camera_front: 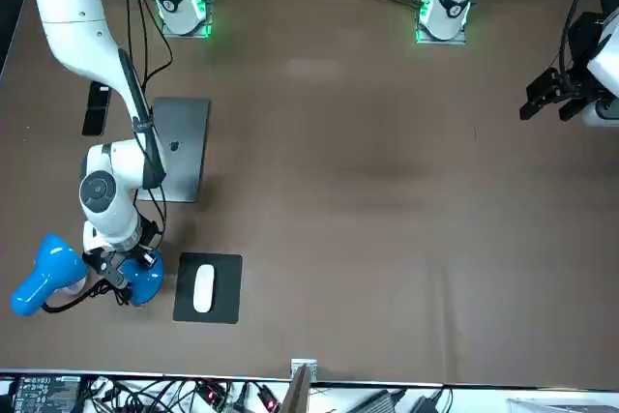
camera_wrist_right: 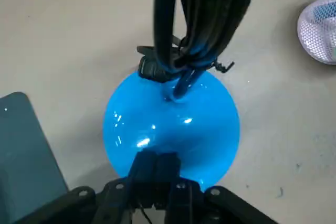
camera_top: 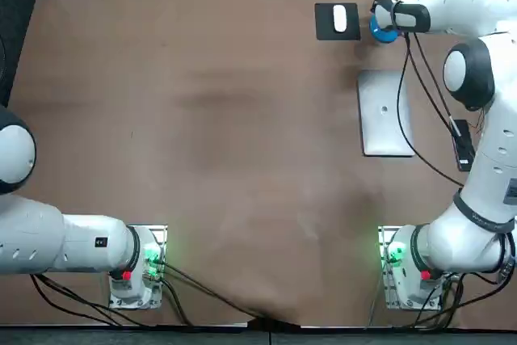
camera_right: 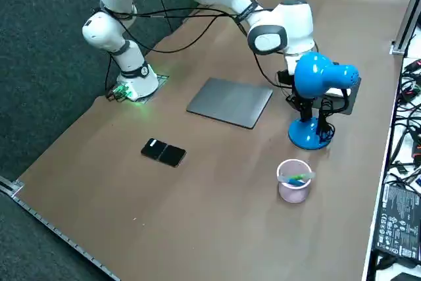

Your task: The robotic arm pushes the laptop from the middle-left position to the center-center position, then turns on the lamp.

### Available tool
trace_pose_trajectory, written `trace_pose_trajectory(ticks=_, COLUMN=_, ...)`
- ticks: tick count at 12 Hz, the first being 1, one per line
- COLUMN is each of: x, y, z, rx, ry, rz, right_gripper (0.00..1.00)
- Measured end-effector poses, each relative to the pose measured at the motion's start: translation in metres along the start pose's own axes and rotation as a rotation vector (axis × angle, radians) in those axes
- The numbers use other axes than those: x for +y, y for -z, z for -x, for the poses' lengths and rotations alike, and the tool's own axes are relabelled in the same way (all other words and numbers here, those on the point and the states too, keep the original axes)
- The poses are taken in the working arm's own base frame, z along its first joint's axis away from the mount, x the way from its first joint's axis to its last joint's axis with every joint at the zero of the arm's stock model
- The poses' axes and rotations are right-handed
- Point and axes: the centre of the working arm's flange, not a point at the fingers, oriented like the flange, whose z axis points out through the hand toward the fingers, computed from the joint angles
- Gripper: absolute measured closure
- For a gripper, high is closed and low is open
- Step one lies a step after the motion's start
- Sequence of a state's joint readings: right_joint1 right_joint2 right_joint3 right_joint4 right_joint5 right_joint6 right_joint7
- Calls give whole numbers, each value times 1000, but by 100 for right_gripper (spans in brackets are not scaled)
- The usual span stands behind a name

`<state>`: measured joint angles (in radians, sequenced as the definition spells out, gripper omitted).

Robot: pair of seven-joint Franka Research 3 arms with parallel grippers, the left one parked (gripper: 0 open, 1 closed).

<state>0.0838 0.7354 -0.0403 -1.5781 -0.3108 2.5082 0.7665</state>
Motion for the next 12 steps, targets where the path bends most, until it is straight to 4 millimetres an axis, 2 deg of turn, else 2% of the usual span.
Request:
trace_pose_trajectory(ticks=3, x=-1, y=1, z=-2, rx=4, ry=0, rz=-4, right_gripper=98)
trace_pose_trajectory(ticks=7, x=-17, y=8, z=2, rx=3, ry=16, rz=-17, right_gripper=98)
trace_pose_trajectory(ticks=10, x=-34, y=22, z=9, rx=-13, ry=40, rz=-4, right_gripper=98)
trace_pose_trajectory(ticks=12, x=-48, y=40, z=16, rx=-34, ry=59, rz=7, right_gripper=98)
